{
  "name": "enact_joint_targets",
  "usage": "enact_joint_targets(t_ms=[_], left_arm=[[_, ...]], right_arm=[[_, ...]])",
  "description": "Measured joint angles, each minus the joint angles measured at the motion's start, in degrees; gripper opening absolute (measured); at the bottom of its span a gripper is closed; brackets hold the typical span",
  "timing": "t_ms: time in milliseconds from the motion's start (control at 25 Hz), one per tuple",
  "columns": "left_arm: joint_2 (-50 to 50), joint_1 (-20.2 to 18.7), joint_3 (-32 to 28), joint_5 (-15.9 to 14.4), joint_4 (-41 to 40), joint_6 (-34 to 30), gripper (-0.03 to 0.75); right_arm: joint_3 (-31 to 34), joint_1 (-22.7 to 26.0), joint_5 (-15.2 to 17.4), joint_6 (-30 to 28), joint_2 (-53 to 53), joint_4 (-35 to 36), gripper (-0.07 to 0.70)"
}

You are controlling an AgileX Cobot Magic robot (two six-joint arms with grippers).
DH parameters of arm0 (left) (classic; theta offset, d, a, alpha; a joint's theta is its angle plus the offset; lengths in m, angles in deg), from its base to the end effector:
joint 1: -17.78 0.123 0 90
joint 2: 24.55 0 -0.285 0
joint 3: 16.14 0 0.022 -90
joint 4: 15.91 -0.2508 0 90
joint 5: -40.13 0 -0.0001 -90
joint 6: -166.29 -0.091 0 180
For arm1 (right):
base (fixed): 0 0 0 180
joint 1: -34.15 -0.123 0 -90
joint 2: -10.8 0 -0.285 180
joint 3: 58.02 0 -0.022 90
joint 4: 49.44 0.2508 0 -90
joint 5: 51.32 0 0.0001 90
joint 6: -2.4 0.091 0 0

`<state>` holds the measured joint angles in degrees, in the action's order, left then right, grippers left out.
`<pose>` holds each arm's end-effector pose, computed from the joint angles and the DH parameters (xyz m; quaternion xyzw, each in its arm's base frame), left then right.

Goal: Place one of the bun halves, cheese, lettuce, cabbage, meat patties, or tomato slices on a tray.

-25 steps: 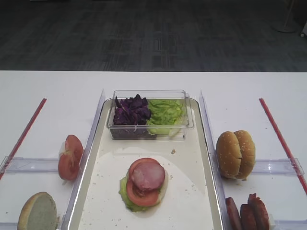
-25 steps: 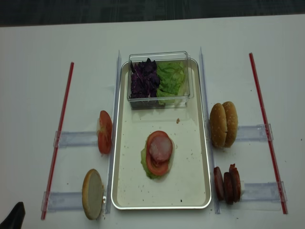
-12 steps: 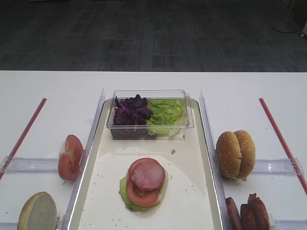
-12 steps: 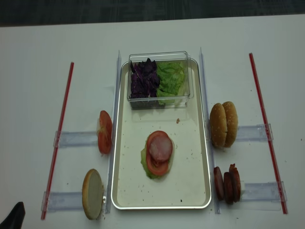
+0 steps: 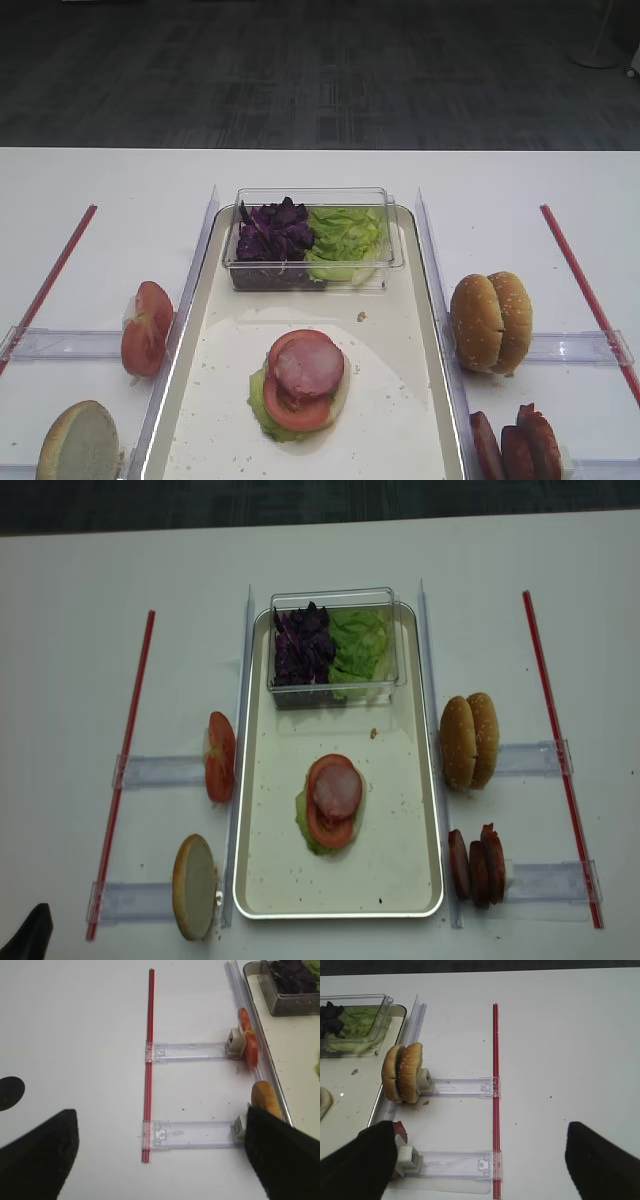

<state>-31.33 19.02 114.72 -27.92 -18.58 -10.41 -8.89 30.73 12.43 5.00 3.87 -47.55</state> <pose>-0.0123 0.0037 0.2645 -0.0374 0.8818 0.0147 0.4699 -0.0084 0.0022 0.2704 -0.0073 0.8650 0.0428 0.4998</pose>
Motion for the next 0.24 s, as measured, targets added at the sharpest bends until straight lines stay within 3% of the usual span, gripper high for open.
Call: enact_joint_targets(t_ms=[240], left_arm=[[0.0,0.0,0.0,0.0,0.0,0.0,0.618]], right_arm=[[0.0,0.0,0.0,0.0,0.0,0.0,0.692]])
